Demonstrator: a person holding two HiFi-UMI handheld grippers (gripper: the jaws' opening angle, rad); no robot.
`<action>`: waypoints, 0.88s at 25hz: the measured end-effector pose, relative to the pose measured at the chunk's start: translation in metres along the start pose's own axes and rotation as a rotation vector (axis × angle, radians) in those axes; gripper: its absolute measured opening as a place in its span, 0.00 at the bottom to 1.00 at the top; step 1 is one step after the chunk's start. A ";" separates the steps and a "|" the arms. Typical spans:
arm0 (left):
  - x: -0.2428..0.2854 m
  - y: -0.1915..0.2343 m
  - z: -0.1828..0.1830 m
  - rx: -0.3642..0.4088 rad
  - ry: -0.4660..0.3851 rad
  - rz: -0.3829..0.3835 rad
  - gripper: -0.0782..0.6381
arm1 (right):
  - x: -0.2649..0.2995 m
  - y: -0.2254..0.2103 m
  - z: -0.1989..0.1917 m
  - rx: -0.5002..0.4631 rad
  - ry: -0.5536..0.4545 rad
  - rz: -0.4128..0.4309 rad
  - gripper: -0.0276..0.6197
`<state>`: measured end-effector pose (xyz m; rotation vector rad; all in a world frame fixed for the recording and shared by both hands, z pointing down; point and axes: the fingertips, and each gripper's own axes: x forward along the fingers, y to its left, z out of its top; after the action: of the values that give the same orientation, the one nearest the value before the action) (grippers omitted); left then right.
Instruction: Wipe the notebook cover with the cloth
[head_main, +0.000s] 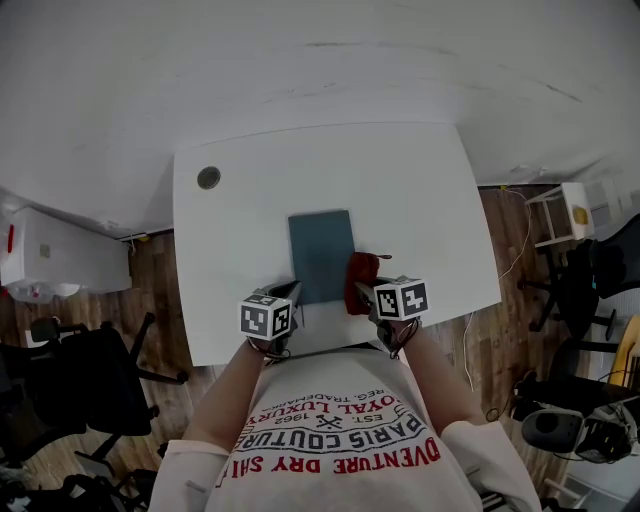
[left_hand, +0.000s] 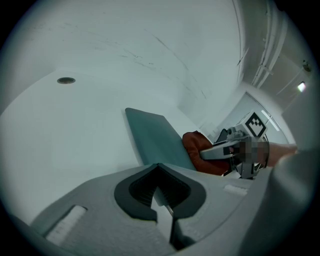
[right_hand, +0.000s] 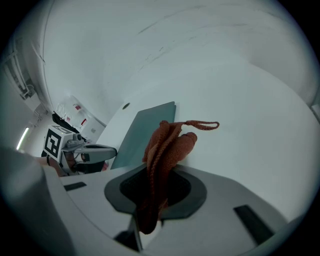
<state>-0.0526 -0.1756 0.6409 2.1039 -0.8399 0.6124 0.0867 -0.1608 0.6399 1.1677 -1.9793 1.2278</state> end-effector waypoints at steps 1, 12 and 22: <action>0.000 0.000 0.000 0.001 0.000 0.001 0.12 | -0.002 -0.004 -0.001 0.005 -0.002 -0.007 0.16; 0.000 0.001 0.000 0.003 -0.004 0.003 0.12 | -0.034 -0.045 -0.004 0.078 -0.076 -0.083 0.16; -0.009 -0.005 0.010 0.086 -0.028 0.031 0.12 | -0.062 -0.006 0.045 -0.033 -0.299 -0.003 0.16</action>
<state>-0.0539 -0.1778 0.6266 2.1847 -0.8767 0.6470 0.1223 -0.1777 0.5739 1.4046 -2.2003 1.0635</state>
